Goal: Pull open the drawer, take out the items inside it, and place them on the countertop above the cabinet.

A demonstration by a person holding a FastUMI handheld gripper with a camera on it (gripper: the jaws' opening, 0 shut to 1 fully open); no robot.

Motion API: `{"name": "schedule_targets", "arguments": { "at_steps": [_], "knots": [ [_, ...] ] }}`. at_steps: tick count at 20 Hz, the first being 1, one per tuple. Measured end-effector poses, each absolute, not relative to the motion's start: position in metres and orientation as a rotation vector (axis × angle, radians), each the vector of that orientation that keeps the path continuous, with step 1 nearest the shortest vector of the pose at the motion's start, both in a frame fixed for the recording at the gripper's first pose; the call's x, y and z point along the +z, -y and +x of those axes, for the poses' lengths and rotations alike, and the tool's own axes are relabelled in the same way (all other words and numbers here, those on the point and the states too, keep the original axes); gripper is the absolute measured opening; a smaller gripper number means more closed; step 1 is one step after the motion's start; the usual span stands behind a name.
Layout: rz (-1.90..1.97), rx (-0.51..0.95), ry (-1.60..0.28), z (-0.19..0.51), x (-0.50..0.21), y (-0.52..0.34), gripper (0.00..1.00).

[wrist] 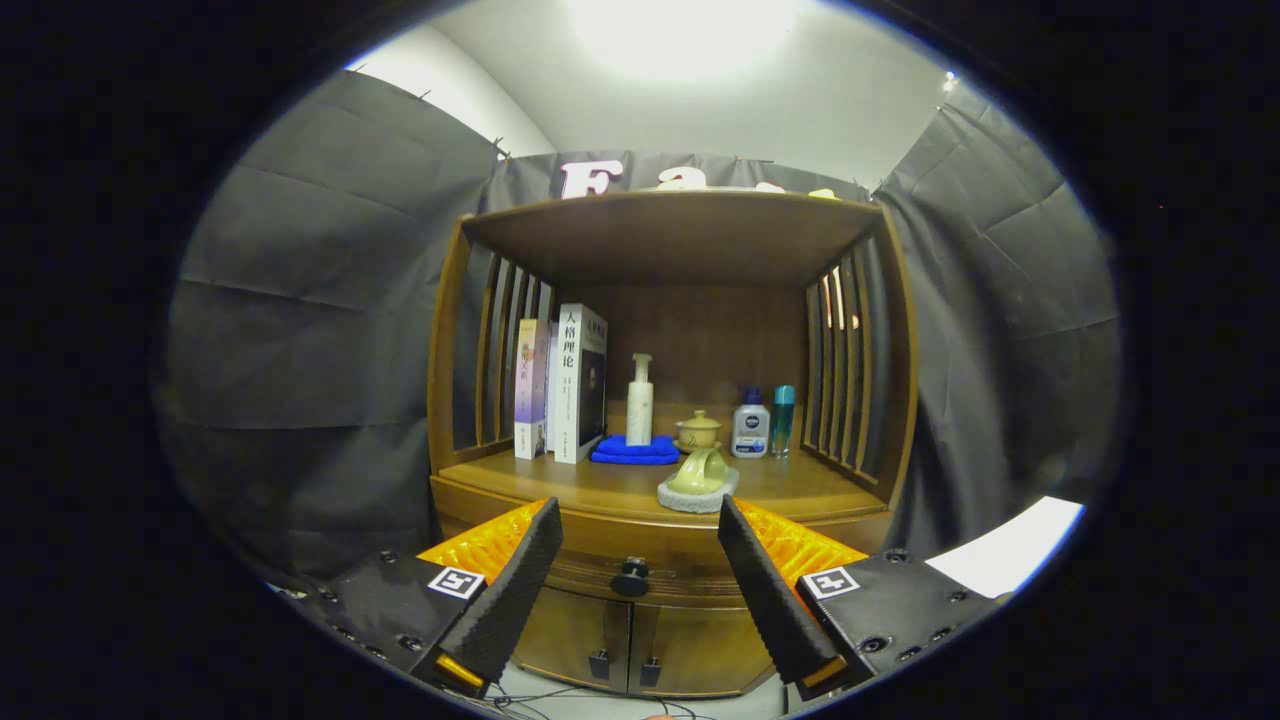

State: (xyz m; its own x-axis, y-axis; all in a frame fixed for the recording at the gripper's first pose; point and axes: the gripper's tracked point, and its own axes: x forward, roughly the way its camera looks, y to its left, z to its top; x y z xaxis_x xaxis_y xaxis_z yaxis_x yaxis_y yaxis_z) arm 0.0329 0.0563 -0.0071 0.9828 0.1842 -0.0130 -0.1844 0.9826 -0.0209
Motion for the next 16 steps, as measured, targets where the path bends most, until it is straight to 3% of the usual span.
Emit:
{"name": "schedule_targets", "arguments": {
  "at_steps": [10,16],
  "knots": [
    [-0.018,0.142,-0.003,-0.026,-0.011,-0.027,1.00],
    [-0.022,0.130,-0.045,-0.026,-0.027,-0.019,1.00]
  ]
}}
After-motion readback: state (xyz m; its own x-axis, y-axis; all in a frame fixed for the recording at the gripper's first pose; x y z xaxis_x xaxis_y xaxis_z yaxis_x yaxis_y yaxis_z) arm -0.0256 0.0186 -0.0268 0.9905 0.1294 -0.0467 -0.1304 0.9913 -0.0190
